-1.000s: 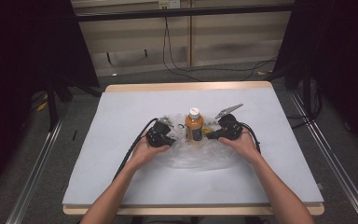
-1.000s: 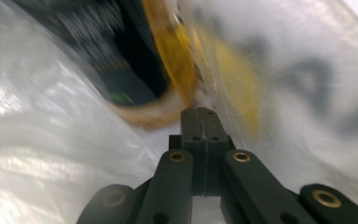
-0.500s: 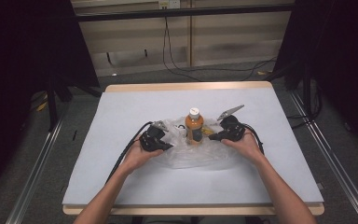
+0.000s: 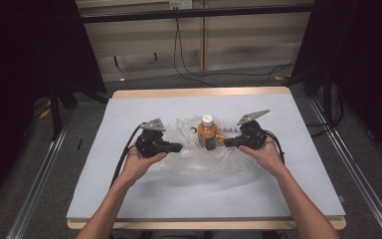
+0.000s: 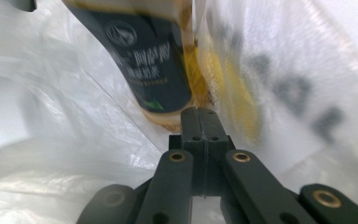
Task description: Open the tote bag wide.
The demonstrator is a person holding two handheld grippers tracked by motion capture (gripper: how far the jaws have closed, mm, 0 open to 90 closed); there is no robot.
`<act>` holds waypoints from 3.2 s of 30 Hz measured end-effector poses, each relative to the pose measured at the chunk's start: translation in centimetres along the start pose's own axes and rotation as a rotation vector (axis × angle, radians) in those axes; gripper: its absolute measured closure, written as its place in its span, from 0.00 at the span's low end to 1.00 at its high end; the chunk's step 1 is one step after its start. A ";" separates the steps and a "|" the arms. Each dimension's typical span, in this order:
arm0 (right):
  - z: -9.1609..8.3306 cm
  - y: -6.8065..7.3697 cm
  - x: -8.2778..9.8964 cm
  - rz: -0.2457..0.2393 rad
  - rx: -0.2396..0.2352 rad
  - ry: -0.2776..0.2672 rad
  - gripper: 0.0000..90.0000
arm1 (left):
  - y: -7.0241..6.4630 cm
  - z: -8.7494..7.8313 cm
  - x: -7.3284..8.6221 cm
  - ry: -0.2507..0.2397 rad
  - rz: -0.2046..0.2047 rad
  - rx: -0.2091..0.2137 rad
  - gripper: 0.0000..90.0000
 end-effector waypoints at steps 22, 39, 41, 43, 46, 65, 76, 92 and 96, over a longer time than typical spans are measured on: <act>3.5 -2.2 -0.5 -0.030 0.005 0.233 1.00 | 0.5 9.0 2.1 0.389 0.043 -0.009 1.00; 4.4 -7.6 -0.9 0.088 0.188 0.221 1.00 | -4.8 5.7 5.5 0.395 0.106 0.109 1.00; 4.3 -7.9 -1.0 0.073 0.252 0.217 1.00 | -5.3 5.4 5.6 0.406 0.129 0.118 1.00; 4.4 -8.1 -1.1 0.076 0.293 0.216 1.00 | -5.5 5.2 5.7 0.414 0.129 0.130 1.00; 4.5 -8.8 -1.2 0.080 0.358 0.201 1.00 | -5.8 5.0 5.9 0.426 0.135 0.134 1.00; -0.5 -4.7 -2.2 0.063 0.136 -0.039 1.00 | -3.4 0.8 2.8 0.152 0.010 0.109 1.00; -2.5 -0.6 -3.8 -0.014 0.039 -0.091 1.00 | -3.1 -2.0 0.3 0.035 0.006 0.092 1.00; 0.5 1.9 -2.0 -0.062 -0.029 0.050 1.00 | 0.1 4.2 -2.3 0.212 0.064 -0.002 1.00; 1.6 1.4 -0.7 -0.054 -0.021 0.104 1.00 | 2.0 6.8 -0.2 0.307 0.029 -0.037 1.00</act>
Point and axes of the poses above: each handheld gripper's, and its own axes: z roughly forward along the jaws, x roughly out of its underside, y roughly to its left, the point moved 5 cm from there along z, roughly forward along the jaws, and after that the axes turned 5 degrees about -y, right-handed, at the moved point
